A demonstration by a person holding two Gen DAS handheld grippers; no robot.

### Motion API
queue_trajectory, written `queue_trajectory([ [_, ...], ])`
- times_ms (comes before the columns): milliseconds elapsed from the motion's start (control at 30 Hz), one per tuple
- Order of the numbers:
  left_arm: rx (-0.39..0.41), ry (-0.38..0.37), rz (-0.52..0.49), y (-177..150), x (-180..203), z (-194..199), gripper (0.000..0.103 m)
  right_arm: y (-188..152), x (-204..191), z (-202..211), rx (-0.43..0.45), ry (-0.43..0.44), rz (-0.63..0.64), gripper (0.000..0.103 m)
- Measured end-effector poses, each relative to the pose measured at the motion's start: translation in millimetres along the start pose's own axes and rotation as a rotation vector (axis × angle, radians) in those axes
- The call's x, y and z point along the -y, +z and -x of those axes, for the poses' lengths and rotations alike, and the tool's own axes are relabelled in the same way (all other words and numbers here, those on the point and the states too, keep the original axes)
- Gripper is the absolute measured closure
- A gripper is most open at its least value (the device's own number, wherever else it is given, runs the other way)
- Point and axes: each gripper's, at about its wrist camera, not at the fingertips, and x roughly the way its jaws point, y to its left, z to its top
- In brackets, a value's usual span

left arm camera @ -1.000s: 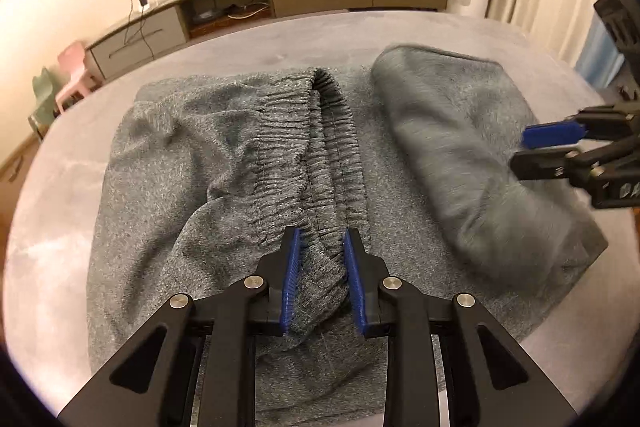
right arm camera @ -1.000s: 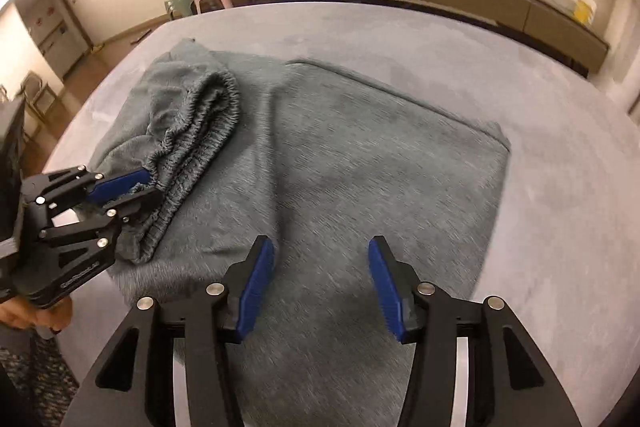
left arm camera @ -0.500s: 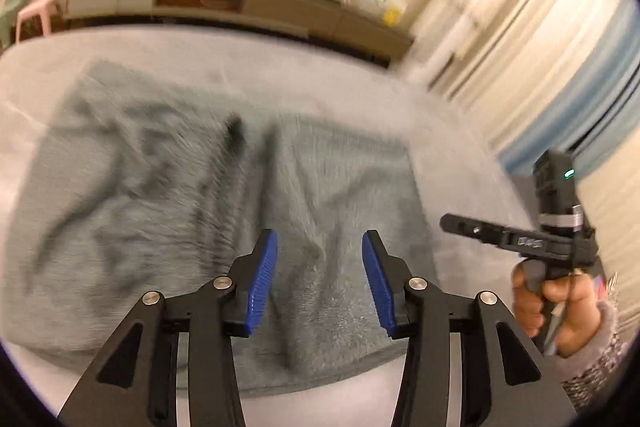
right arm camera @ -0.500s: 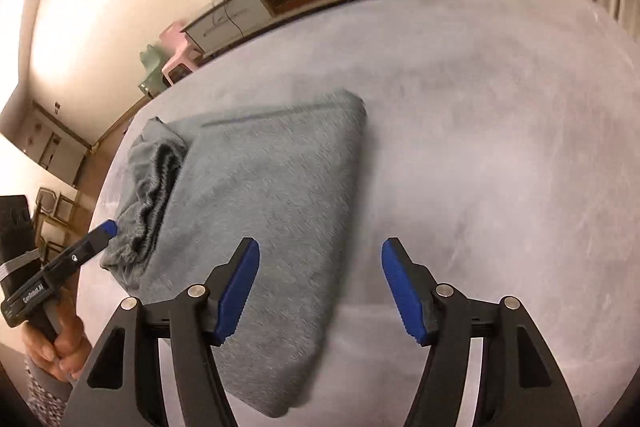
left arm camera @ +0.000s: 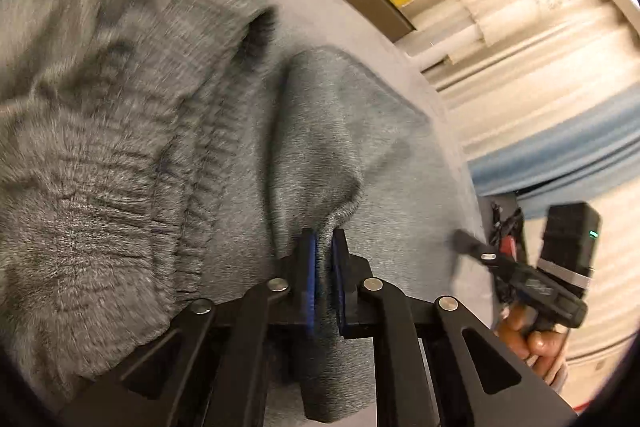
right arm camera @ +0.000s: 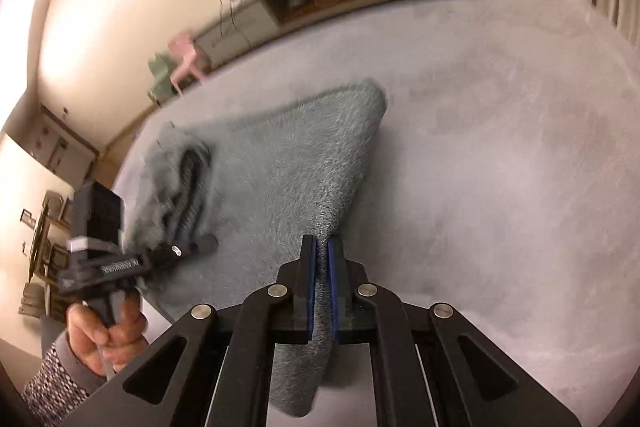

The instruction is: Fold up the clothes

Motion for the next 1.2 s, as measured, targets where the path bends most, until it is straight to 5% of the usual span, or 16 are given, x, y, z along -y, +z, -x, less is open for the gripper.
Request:
queue_trajectory([
  [100,0.040,0.033,-0.046,-2.4,10.2,22.4,0.079,-1.1,5.6,-6.8,-0.008,-0.058,-0.010,0.089],
  [233,0.098,0.127,-0.139,-12.1,13.3,60.1,0.067,5.5,-2.3,22.7,0.143,-0.114,0.001,0.070],
  [333,0.119,0.198,-0.215,-19.2,11.2,76.7,0.067,13.8,-23.9,33.2,0.161,0.024,0.022,0.063],
  [433,0.150,0.232,-0.275,-27.5,10.8,91.6,0.067,24.8,-65.5,9.1,0.064,0.186,0.071,0.040],
  [500,0.158,0.277,-0.284,-31.4,4.6,95.7,0.067,31.5,-101.1,-17.5,-0.008,0.271,0.110,0.037],
  [600,0.167,0.307,-0.252,-24.0,-10.9,102.9,0.067,35.4,-144.5,-62.1,-0.096,0.284,0.144,0.030],
  [767,0.241,0.303,-0.152,-19.7,-32.7,142.8,0.067,31.3,-174.7,-130.8,-0.189,0.127,0.107,0.036],
  [800,0.256,0.298,-0.131,-18.6,-36.8,150.6,0.067,31.4,-180.2,-131.3,-0.162,0.121,0.121,0.064],
  [900,0.293,0.263,-0.092,-15.7,-43.9,167.4,0.067,34.8,-195.4,-131.2,-0.143,0.224,0.102,0.077],
  [967,0.296,0.240,-0.083,-16.6,-47.0,172.8,0.067,36.7,-204.3,-132.0,-0.130,0.288,0.084,0.079],
  [1100,0.195,0.262,-0.088,-20.2,-52.1,146.2,0.067,28.2,-196.3,-156.0,-0.170,0.213,0.057,0.077],
  [1200,0.151,0.324,-0.101,-24.9,-55.0,131.8,0.067,27.2,-188.7,-153.8,-0.192,0.238,0.051,0.073],
])
